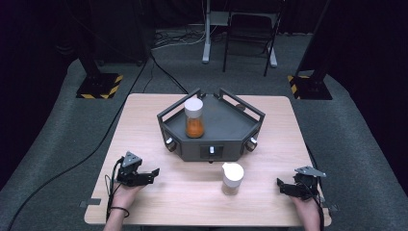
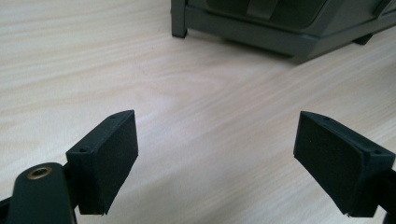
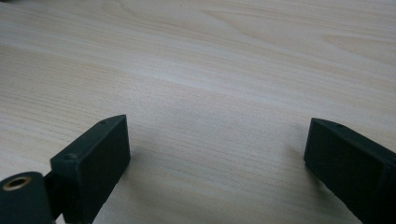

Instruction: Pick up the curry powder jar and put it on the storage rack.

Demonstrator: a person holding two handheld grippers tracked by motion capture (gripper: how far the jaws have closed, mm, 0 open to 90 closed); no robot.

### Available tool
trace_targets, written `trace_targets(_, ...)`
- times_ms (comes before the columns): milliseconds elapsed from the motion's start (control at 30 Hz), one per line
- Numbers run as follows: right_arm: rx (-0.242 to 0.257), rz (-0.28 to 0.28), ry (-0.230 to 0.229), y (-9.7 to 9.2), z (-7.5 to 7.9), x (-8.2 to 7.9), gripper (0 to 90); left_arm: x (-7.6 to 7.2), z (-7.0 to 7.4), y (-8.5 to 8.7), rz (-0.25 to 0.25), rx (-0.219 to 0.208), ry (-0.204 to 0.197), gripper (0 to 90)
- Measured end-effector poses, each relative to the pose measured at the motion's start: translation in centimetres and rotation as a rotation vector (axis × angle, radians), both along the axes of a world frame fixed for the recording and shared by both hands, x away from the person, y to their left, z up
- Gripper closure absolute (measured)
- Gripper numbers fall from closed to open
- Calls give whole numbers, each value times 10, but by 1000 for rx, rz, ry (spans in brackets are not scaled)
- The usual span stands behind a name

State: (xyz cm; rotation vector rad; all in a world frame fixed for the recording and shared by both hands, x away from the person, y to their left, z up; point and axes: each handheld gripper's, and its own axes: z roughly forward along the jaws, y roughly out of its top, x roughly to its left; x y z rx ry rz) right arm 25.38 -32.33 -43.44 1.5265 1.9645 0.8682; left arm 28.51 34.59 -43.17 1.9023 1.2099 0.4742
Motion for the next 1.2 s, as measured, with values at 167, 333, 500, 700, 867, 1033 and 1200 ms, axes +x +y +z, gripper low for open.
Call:
trace_targets(167, 0, 0, 0, 0, 0, 0, 57, -4, -8, 5, 23, 7, 7, 135)
trace_targets(333, 0, 0, 0, 0, 0, 0, 57, -5, -13, 8, 37, 19, 30, 135)
trace_targets(500, 0, 0, 0, 0, 0, 0, 57, -6, -11, 5, 43, 47, 43, 132)
trace_targets(700, 0, 0, 0, 0, 0, 0, 57, -10, -9, -7, 66, 113, 38, 123)
trace_targets(867, 0, 0, 0, 0, 0, 0, 57, -10, -8, -12, 73, 128, 40, 97)
trace_targets(1033, 0, 0, 0, 0, 0, 0, 57, -10, -8, -12, 71, 129, 42, 92)
trace_targets(1200, -1, 1, 0, 0, 0, 0, 57, -9, -8, -12, 77, 131, 49, 66)
